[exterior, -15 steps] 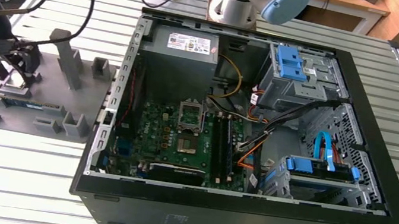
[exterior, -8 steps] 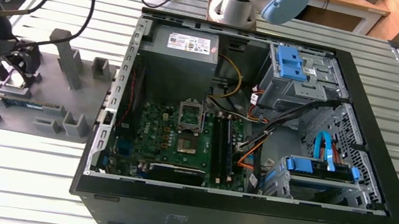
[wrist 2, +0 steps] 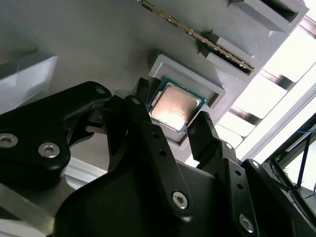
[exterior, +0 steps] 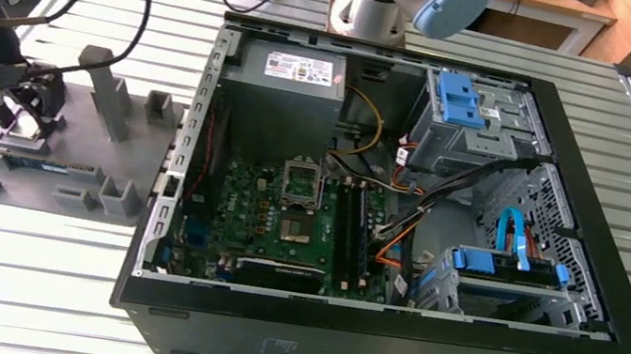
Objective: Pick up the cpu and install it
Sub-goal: 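Pick up the cpu and move it towards the insertion slot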
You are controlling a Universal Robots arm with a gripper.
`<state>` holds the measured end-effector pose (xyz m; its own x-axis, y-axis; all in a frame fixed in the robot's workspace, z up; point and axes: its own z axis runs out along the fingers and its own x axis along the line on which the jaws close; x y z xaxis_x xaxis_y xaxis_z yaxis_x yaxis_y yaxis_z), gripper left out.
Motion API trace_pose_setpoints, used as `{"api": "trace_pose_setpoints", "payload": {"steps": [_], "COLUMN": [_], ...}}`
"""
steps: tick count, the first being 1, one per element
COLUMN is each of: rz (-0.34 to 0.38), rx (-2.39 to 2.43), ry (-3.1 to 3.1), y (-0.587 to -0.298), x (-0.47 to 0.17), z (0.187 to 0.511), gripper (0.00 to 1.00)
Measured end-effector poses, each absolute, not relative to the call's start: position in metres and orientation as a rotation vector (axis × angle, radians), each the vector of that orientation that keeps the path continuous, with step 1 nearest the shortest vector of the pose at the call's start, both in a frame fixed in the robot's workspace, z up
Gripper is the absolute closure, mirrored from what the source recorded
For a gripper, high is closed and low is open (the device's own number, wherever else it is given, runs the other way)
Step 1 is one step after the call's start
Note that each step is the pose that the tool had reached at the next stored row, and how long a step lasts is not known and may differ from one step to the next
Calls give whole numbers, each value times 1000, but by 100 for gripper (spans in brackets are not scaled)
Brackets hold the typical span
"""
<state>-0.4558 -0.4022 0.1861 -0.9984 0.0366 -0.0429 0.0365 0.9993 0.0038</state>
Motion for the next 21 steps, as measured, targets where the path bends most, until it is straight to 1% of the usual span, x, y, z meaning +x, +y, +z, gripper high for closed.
{"api": "trace_pose_setpoints", "payload": {"steps": [21], "rz": [5], "rx": [57], "ry": [3098], "y": [-402], "x": [-458], "z": [183], "gripper": [41]}}
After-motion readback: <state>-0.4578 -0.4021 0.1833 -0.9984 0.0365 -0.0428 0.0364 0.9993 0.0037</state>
